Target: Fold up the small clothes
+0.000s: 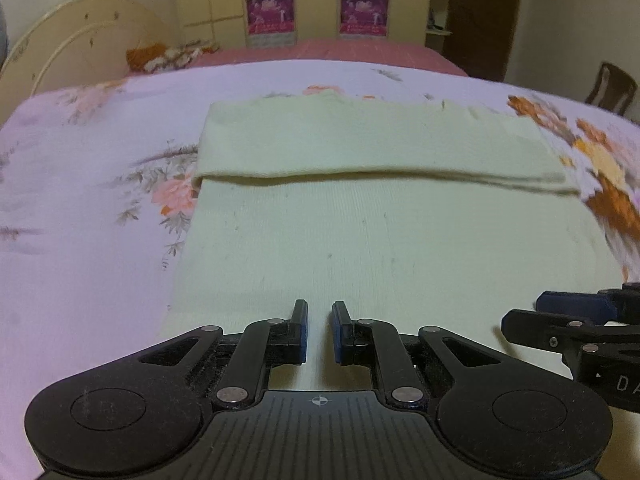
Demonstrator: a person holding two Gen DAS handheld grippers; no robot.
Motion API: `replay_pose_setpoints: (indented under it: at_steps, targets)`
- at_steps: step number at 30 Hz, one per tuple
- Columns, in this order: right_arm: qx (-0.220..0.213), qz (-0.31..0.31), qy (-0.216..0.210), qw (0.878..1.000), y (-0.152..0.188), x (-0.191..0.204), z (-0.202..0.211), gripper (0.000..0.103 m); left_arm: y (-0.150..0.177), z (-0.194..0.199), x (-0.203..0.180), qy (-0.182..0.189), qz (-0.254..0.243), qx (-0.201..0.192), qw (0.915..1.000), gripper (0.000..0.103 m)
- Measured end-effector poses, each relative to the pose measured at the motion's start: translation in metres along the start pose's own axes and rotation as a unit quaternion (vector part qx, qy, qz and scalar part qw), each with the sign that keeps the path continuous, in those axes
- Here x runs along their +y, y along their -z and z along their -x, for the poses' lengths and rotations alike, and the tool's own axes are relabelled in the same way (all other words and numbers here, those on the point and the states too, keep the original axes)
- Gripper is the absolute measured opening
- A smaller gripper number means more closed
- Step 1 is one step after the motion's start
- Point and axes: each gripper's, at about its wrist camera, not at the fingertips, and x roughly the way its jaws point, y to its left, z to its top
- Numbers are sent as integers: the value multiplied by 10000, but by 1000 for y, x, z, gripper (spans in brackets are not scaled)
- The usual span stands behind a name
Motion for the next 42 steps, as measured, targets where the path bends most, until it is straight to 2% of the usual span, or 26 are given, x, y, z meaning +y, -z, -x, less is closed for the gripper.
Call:
replay_pose_setpoints:
  at_steps: [2,4,5,6,8,11,17,24,27,30,37,42]
  targets:
    - [73,46,56,9999,8,1,0,38,6,4,0,-52,-127,-52,9999,15]
    - [55,152,282,9995,15,-1,3,37,10,10,3,-121,-175,-58,9998,30]
    - [14,152,420,9990,17,-3,7,37,11,12,6,-197,-152,-56,9997,47]
    - [-16,129,546,9984,19,-5,10,37,14,15,10,-255,-93,-50,9996,59]
    - [-40,63,780,9969,25,-10,18,37,19,19,20,-174,39,-24,9998,60]
    - [-53,-163,870,9961,35,-11,34,38,29,30,27,-91,47,-57,9999,60]
    - [-155,-385,586,9974,61,17,62,39,52,65,33,219,36,-144,9996,60]
    - [-105,-107,491,9987,82,62,77,42,84,92,27,546,-167,-50,9984,60]
    - [21,-193,565,9982,97,63,80,43,101,96,27,548,-238,32,9982,60]
    - [146,-164,874,9959,113,58,82,43,111,103,29,517,-327,-35,9981,60]
    - [56,-318,1226,9919,133,47,107,44,124,124,44,475,-313,-67,9984,60]
    - [-5,-394,1413,9892,145,44,124,49,133,136,64,368,-282,-137,9988,60]
